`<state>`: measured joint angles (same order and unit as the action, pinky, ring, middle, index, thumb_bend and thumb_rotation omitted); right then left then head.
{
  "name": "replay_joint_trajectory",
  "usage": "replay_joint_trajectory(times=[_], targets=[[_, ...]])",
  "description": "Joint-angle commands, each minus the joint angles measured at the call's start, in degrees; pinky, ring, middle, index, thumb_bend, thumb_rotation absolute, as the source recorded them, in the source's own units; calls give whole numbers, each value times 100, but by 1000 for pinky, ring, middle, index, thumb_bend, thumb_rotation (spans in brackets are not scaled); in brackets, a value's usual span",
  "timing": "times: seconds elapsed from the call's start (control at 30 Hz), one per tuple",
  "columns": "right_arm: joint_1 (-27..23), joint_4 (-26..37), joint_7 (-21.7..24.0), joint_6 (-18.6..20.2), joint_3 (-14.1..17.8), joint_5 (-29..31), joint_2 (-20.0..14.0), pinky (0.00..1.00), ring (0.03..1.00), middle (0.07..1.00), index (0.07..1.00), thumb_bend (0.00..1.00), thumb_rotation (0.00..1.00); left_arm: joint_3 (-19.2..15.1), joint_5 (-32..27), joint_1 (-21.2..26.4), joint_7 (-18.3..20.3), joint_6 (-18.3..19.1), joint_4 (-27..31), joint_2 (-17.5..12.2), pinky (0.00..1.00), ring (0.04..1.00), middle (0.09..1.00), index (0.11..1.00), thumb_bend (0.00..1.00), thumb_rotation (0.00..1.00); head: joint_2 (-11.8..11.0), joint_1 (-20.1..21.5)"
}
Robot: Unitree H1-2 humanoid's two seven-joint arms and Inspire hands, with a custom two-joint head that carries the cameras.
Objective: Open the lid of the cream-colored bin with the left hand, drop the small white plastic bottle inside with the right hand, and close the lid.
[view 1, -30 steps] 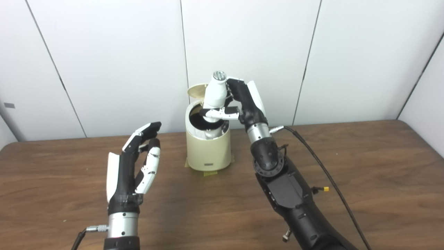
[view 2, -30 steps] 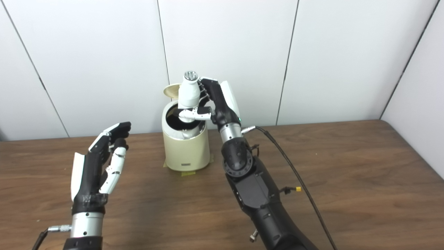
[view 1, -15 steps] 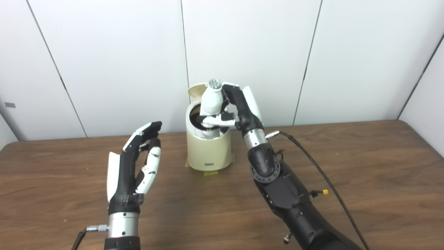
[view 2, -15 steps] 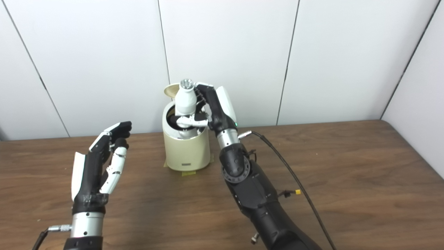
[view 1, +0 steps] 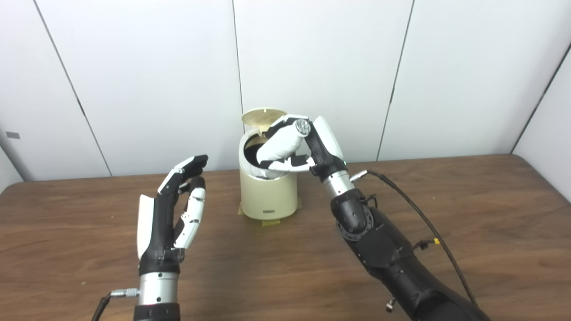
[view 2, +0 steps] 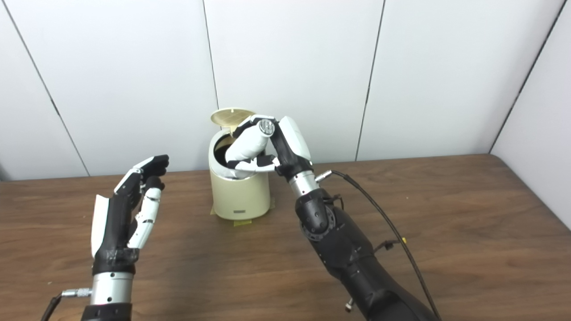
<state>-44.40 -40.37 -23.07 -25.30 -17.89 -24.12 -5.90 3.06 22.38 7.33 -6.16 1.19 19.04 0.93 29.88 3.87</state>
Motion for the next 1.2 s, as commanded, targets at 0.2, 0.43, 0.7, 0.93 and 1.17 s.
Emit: replay_joint_trajectory(times=[0.2,0.43,0.7,0.93,1.17], targets=[[-259,-19,-558,-160,-553,-368,-198,373,423,502,488,519,0,18,16,205,-45,-134,187,36,711,797,802,802,307,792,-8,1],[-324,-88,-942,-154,-573,-736,-170,369,422,503,489,519,0,30,59,212,-69,-167,169,39,703,793,800,800,314,799,-21,2],[-385,-163,-1422,-133,-450,-1184,-75,358,416,500,494,519,0,36,15,220,-60,-192,154,35,702,795,802,801,307,789,-28,10],[-417,-139,-1476,-48,-277,-1376,-2,349,416,505,490,518,0,67,90,206,-76,-185,156,47,688,786,797,797,293,781,-37,14],[-412,-106,-1484,28,-189,-1506,31,334,409,513,489,517,0,68,36,200,-63,-170,142,55,698,794,804,804,304,768,-40,12]])
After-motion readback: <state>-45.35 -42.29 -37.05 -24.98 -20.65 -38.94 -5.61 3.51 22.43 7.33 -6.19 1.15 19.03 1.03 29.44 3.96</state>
